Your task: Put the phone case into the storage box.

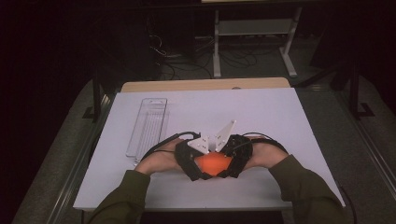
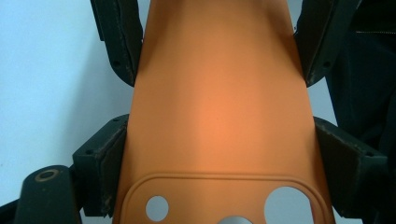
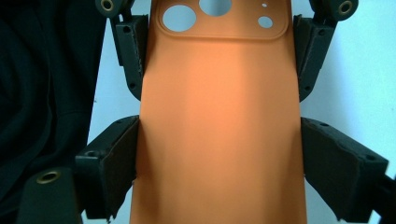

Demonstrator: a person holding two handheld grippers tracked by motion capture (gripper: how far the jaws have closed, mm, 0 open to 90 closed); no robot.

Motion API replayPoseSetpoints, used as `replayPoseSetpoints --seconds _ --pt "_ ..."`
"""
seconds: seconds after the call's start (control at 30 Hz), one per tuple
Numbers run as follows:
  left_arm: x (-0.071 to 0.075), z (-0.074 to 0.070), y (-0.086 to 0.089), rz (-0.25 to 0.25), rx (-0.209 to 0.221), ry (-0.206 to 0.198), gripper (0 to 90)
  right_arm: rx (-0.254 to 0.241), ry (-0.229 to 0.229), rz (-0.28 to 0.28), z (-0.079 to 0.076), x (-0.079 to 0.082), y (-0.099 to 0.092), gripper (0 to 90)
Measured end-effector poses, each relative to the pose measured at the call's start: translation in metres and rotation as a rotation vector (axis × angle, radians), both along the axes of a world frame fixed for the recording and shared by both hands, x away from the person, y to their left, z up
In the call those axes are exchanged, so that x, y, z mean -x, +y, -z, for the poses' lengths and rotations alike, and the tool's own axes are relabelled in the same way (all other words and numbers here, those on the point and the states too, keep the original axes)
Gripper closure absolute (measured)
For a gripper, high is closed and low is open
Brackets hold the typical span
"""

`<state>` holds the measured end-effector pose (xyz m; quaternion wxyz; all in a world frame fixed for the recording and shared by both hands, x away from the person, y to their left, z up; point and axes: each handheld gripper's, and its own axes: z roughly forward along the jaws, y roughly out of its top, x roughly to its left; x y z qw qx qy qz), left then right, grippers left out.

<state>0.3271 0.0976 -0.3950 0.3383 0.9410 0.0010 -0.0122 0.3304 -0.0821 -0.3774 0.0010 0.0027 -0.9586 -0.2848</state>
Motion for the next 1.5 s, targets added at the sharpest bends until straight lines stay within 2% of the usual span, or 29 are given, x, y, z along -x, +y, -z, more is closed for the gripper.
replayPoseSetpoints --seconds 0.03,0.2,0.33,0.4,0.6,0.7,0.77,0.93,1.1,1.3,1.43,1.5 --pt "0.002 0.001 0.000 -0.013 0.018 0.023 15.3 -0.006 -0.002 0.000 0.000 0.000 0.000 14.9" --pt "0.001 0.000 0.000 -0.021 0.019 0.033 15.6 -0.033 -0.003 0.012 0.000 0.001 -0.002 11.9" --pt "0.001 0.000 0.001 -0.023 0.025 0.038 15.6 -0.026 0.005 0.025 0.001 0.001 -0.001 0.0" --pt "0.001 0.000 0.001 -0.028 0.030 0.046 15.5 -0.026 0.005 0.033 0.002 0.000 -0.001 0.0" --pt "-0.002 0.000 0.002 -0.033 0.015 0.033 15.5 -0.041 0.002 0.042 0.001 -0.002 -0.004 0.0" --pt "-0.003 0.000 0.004 -0.061 0.008 0.034 15.5 -0.054 -0.009 0.065 0.000 -0.005 -0.009 0.0" --pt "-0.004 0.001 0.005 -0.082 0.008 0.035 15.5 -0.073 -0.005 0.092 -0.001 -0.007 -0.014 0.0" --pt "-0.005 0.003 0.005 -0.141 -0.001 0.032 15.5 -0.121 -0.026 0.157 -0.006 -0.012 -0.027 0.0" --pt "-0.003 0.004 0.003 -0.187 -0.015 0.012 15.5 -0.162 -0.042 0.198 -0.008 -0.017 -0.038 0.0" --pt "0.000 0.008 0.001 -0.240 -0.043 -0.006 15.5 -0.161 -0.028 0.246 -0.005 -0.016 -0.044 0.0" --pt "-0.002 0.010 0.002 -0.283 -0.050 -0.008 15.5 -0.164 -0.016 0.274 -0.004 -0.016 -0.048 0.0" --pt "-0.002 0.011 0.002 -0.311 -0.039 -0.008 15.5 -0.171 -0.007 0.291 -0.004 -0.016 -0.051 0.0"
